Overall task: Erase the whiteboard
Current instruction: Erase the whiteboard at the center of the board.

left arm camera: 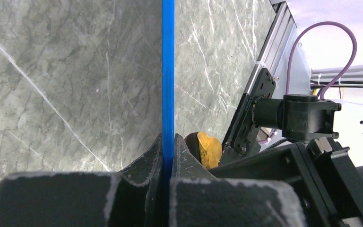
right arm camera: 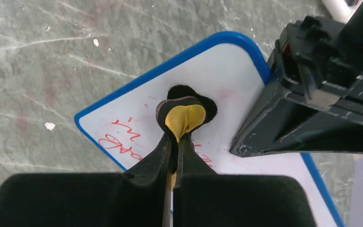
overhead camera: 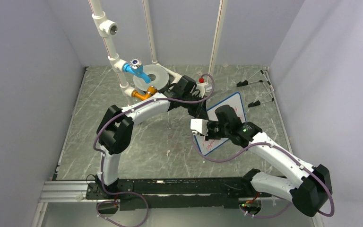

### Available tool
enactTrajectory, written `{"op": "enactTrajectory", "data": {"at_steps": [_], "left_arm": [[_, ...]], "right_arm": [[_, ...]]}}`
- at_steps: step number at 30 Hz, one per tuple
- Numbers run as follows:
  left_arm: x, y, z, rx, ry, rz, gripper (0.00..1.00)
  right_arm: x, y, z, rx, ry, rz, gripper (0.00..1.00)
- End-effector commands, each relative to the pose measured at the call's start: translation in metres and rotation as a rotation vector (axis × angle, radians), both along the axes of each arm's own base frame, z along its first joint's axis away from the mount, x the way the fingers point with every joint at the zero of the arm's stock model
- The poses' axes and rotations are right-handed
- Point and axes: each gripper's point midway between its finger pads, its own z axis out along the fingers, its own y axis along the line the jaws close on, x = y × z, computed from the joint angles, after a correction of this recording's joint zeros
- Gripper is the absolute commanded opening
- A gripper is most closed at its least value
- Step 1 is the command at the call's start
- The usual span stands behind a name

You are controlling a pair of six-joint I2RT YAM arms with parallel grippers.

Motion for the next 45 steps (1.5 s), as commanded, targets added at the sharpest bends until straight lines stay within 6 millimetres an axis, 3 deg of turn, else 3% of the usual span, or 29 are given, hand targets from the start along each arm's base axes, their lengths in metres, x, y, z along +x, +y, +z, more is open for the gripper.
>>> {"op": "enactTrajectory", "data": {"at_steps": [1, 5, 10, 13, 19, 22, 26, 31, 35, 39, 42, 45], "left_arm": [[-0.007, -0.005, 0.043, -0.086, -0.078, -0.037, 0.00], [-0.008, -0.005, 0.044, -0.087, -0.079, -0.041, 0.00], [-0.010, -0.005, 0.046, -0.089, -0.085, -0.047, 0.00], [-0.011, -0.005, 0.046, -0.087, -0.084, -0.051, 0.00], [-0.013, -0.008, 0.043, -0.084, -0.075, -0.057, 0.00], [-0.013, -0.009, 0.043, -0.086, -0.076, -0.060, 0.00], [-0.014, -0.009, 0.044, -0.090, -0.079, -0.064, 0.00], [-0.014, -0.008, 0.045, -0.084, -0.088, -0.068, 0.00], [-0.014, -0.008, 0.046, -0.086, -0.089, -0.073, 0.00], [-0.015, -0.008, 0.046, -0.085, -0.089, -0.076, 0.00], [-0.015, -0.008, 0.045, -0.086, -0.086, -0.079, 0.00], [-0.016, -0.008, 0.045, -0.086, -0.085, -0.079, 0.00]], "right_arm": [[-0.010, 0.011, 0.005, 0.028, 0.000, 0.086, 0.00], [-0.035, -0.004, -0.030, -0.075, 0.081, 0.166, 0.00], [-0.037, -0.021, -0.052, -0.160, 0.115, 0.133, 0.00], [-0.027, -0.012, -0.037, -0.113, 0.079, 0.110, 0.00], [0.005, 0.023, 0.027, 0.076, -0.027, 0.047, 0.00], [0.009, 0.029, 0.031, 0.099, -0.017, 0.032, 0.00], [0.005, 0.019, 0.009, 0.037, -0.010, 0.038, 0.00], [-0.035, -0.006, -0.041, -0.123, 0.127, 0.170, 0.00], [-0.040, -0.016, -0.057, -0.175, 0.158, 0.164, 0.00], [-0.017, -0.006, -0.042, -0.131, 0.100, 0.082, 0.00], [0.003, 0.009, -0.010, -0.031, 0.026, 0.018, 0.00], [0.011, 0.024, 0.019, 0.064, -0.003, 0.004, 0.00]]}}
